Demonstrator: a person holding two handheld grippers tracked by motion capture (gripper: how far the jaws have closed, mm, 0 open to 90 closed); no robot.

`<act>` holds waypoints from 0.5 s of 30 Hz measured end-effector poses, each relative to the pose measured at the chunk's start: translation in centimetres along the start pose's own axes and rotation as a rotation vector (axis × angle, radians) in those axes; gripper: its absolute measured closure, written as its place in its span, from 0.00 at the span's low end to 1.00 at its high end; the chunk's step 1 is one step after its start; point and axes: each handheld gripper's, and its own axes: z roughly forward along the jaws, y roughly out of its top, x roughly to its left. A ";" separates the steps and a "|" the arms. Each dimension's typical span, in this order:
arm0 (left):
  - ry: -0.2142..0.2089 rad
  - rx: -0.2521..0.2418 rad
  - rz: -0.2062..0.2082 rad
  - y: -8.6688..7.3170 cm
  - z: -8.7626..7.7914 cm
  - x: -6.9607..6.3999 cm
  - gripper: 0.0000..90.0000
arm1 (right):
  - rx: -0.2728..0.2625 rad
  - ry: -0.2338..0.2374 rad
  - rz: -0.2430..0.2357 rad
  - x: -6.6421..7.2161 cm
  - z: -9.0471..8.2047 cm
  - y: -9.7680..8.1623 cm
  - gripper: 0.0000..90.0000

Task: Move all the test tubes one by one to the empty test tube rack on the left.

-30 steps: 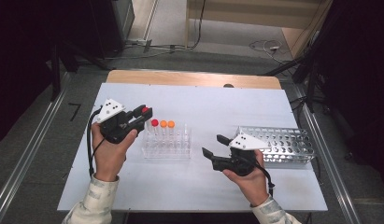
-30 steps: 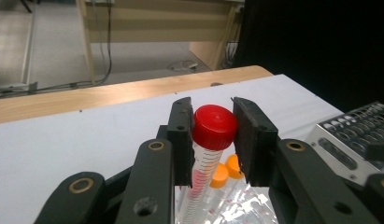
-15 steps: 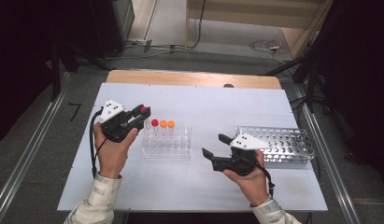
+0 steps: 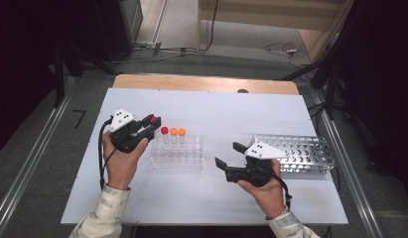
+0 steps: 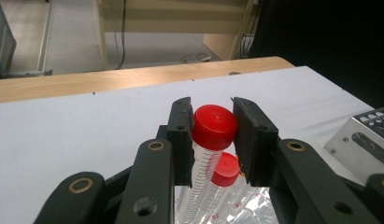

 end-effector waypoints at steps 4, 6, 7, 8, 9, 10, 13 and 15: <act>0.008 0.018 -0.003 -0.3 0.3 0.1 0.77 | -0.001 0.000 0.000 0.0 0.0 0.0 0.21; 0.013 0.026 -0.004 -0.5 0.3 0.2 0.77 | 0.000 -0.001 -0.001 0.0 0.0 0.0 0.21; 0.012 0.031 -0.006 -0.5 0.3 0.2 0.77 | 0.001 -0.001 -0.001 0.0 0.0 0.0 0.21; 0.011 0.035 -0.005 -0.6 0.4 0.2 0.77 | 0.002 -0.001 -0.003 0.0 0.0 0.0 0.21; 0.011 0.037 -0.006 -0.6 0.4 0.2 0.77 | 0.002 -0.001 -0.002 0.0 0.0 0.0 0.21; 0.009 0.042 -0.004 -0.7 0.5 0.2 0.77 | 0.002 -0.001 -0.002 0.0 0.0 0.0 0.21; 0.007 0.052 -0.005 -0.8 0.6 0.1 0.77 | 0.004 -0.001 -0.003 0.0 0.0 0.0 0.21; 0.006 0.053 -0.010 -0.9 0.6 0.1 0.76 | 0.006 0.000 -0.004 0.0 0.0 -0.1 0.21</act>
